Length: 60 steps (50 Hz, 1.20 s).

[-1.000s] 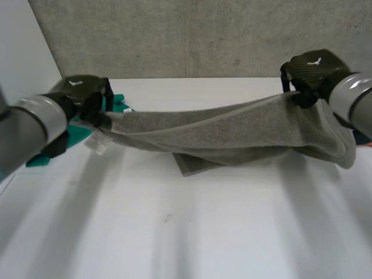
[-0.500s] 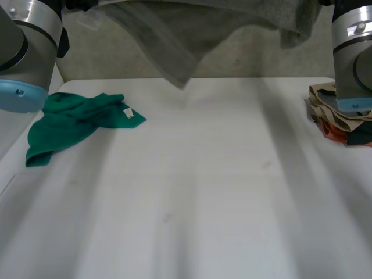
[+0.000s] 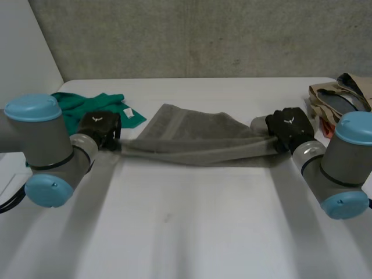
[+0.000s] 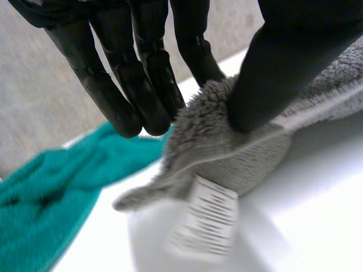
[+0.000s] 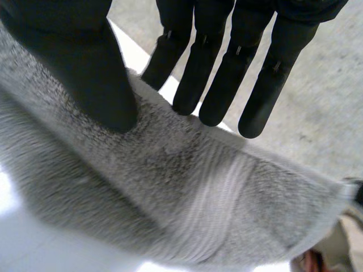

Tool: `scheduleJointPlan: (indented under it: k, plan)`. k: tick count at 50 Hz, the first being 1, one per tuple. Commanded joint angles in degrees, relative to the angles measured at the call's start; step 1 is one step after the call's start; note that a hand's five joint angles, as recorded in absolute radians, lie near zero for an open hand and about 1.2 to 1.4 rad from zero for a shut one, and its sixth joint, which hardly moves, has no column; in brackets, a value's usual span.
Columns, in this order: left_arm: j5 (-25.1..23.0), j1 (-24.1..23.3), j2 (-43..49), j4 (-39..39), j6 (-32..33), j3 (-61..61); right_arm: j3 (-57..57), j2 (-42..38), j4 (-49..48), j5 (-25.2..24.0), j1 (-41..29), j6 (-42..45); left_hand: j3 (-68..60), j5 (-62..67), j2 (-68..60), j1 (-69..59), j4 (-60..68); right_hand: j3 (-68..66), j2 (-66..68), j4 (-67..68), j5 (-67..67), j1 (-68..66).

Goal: Fold the laundry.

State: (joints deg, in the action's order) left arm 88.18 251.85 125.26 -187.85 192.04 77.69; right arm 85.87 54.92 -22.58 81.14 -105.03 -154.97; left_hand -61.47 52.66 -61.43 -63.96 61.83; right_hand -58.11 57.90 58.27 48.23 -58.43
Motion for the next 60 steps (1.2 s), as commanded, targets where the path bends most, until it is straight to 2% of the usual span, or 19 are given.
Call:
scheduleJointPlan:
  k: [1, 3, 9, 16, 20, 24, 27, 28, 31, 34, 42, 49, 50, 52, 54, 57, 60]
  plan:
    - [-2.3, 1.0, -3.3, 4.4, 1.1, 1.1, 0.7, 2.5, 5.9, 0.5, 0.4, -1.2, 19.2, -20.4, 19.2, 21.7, -19.6, 21.1, -20.9, -21.2, -21.2, 21.4]
    - [-3.8, 1.4, -5.0, 5.5, 1.1, 2.1, 0.7, 4.1, 8.7, 0.3, 1.1, -2.3, 28.8, -30.0, 28.8, 31.3, -29.2, 29.2, -29.0, -29.4, -29.3, 29.5]
    - [-6.2, 2.9, -9.1, 6.9, 1.3, 5.5, 0.2, 8.5, 15.5, -1.3, 4.0, -5.1, 35.9, -37.1, 35.9, 38.4, -36.3, 34.0, -33.8, -34.1, -34.1, 34.3]
    - [-9.3, 5.5, -13.3, 6.5, 3.1, 11.1, -1.7, 11.4, 22.7, -3.7, 9.3, -1.4, 39.0, -40.2, 38.9, 41.5, -39.3, 27.9, -27.7, -28.1, -28.1, 28.3]
    - [-10.9, 6.8, -13.6, 5.9, 8.0, 13.5, -2.8, 11.2, 25.3, -4.8, 12.2, 3.4, 39.0, -40.2, 38.9, 41.5, -39.3, 20.2, -20.0, -20.4, -20.3, 20.5]
    - [-12.4, 8.6, -13.3, 6.0, 13.9, 15.1, -4.0, 9.5, 25.2, -7.3, 14.0, 6.7, 39.0, -40.2, 38.9, 41.5, -39.3, 19.7, -19.5, -19.8, -19.8, 20.0]
    - [-13.6, 10.2, -13.0, 6.0, 17.4, 15.8, -5.4, 7.7, 23.2, -10.6, 14.3, 8.6, 38.8, -40.0, 38.8, 41.3, -39.2, 20.5, -20.3, -20.7, -20.6, 20.8]
    - [-14.0, 10.9, -13.0, 6.1, 18.3, 16.2, -6.1, 6.8, 21.8, -13.1, 14.5, 9.8, 38.6, -39.8, 38.6, 41.1, -39.0, 20.7, -20.5, -20.8, -20.8, 21.0]
    - [-14.6, 11.9, -13.2, 6.4, 18.4, 16.4, -7.7, 4.9, 20.0, -17.3, 14.4, 12.4, 38.5, -39.7, 38.4, 41.0, -38.8, 20.5, -20.3, -20.7, -20.6, 20.8]
    - [-14.9, 12.4, -13.2, 6.7, 17.7, 16.5, -10.4, 2.5, 19.4, -19.3, 14.2, 15.5, 38.5, -39.7, 38.4, 41.0, -38.8, 19.7, -19.5, -19.8, -19.8, 20.0]
    - [-15.1, 12.4, -13.3, 6.9, 14.9, 16.5, -18.1, -4.5, 22.0, -16.7, 12.8, 22.3, 38.5, -39.7, 38.4, 41.0, -38.8, 18.8, -18.6, -19.0, -19.0, 19.2]
    - [-15.1, 11.6, -13.3, 6.9, 14.6, 16.8, -22.6, -9.9, 21.2, -15.0, 11.3, 24.1, 38.6, -39.8, 38.6, 41.1, -39.0, 16.8, -16.6, -17.0, -17.0, 17.2]
    - [-15.1, 11.5, -13.4, 6.7, 14.6, 16.9, -23.1, -10.4, 21.0, -14.9, 11.1, 24.2, 38.8, -40.0, 38.8, 41.3, -39.2, 14.5, -14.3, -14.6, -14.6, 14.8]
    - [-15.1, 11.5, -13.3, 6.5, 14.6, 16.9, -24.6, -11.8, 20.3, -14.4, 10.6, 24.5, 39.0, -40.2, 38.9, 41.5, -39.3, 1.7, -1.5, -1.9, -1.9, 2.1]
    - [-15.1, 11.6, -13.4, 6.5, 14.6, 16.9, -26.2, -11.9, 19.4, -13.5, 10.5, 24.5, 39.0, -40.2, 38.9, 41.5, -39.3, -21.8, 22.0, 21.6, 21.6, -21.4]
    - [-15.1, 11.6, -13.4, 6.5, 14.7, 16.8, -26.4, -10.5, 18.7, -12.1, 10.6, 23.4, 39.0, -40.2, 38.9, 41.5, -39.3, -21.9, 22.1, 21.7, 21.8, -21.6]
    - [-15.2, 11.3, -13.2, 6.5, 14.9, 16.8, -24.6, -6.6, 17.0, -10.7, 10.7, 18.8, 39.1, -40.3, 39.1, 41.6, -39.5, -21.9, 22.1, 21.7, 21.8, -21.6]
